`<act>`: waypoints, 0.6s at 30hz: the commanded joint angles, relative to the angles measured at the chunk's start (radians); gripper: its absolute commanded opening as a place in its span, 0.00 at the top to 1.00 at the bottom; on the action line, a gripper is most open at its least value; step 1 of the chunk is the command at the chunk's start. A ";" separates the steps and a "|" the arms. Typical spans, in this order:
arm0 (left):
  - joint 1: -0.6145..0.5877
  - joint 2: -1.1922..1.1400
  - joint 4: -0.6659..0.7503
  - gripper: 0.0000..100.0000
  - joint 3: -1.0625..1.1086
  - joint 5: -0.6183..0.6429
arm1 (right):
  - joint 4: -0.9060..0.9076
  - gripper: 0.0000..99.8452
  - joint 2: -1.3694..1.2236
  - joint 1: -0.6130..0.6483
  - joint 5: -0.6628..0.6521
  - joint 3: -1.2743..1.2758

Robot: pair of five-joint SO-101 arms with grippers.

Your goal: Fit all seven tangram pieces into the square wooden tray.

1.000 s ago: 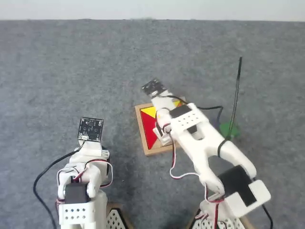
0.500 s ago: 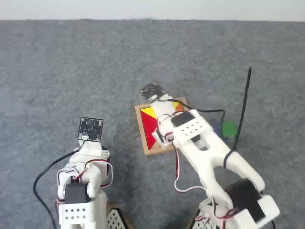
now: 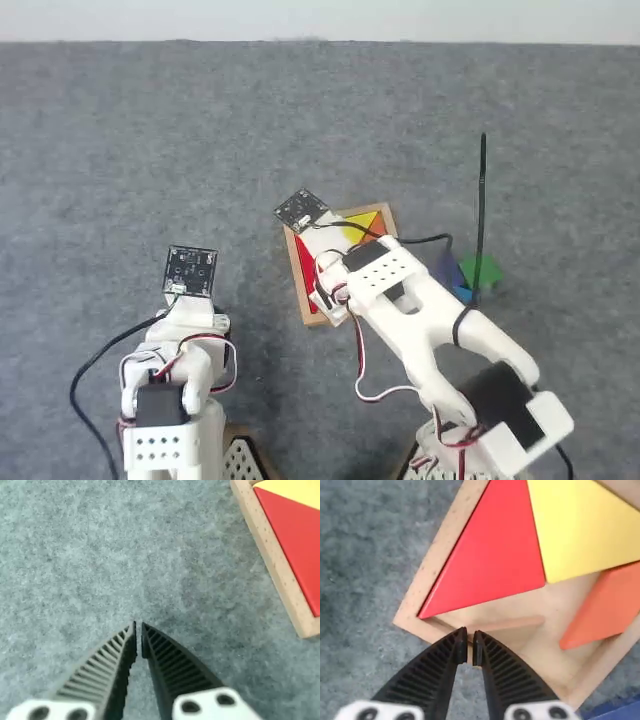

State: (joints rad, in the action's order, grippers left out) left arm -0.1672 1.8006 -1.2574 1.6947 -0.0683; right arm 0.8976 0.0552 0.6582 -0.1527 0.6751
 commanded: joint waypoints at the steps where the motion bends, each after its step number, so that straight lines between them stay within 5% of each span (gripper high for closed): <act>1: 0.005 0.017 -0.003 0.98 -0.010 -0.002 | -0.018 0.96 -0.036 -0.053 -0.012 -0.060; 18: 0.005 0.017 -0.003 0.98 -0.010 -0.002 | -0.137 0.96 -0.111 -0.117 0.087 -0.133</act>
State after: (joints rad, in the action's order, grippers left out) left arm -0.1672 1.8006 -1.2574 1.6947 -0.0683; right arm 0.8009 -0.0460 0.5524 -0.0760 0.5723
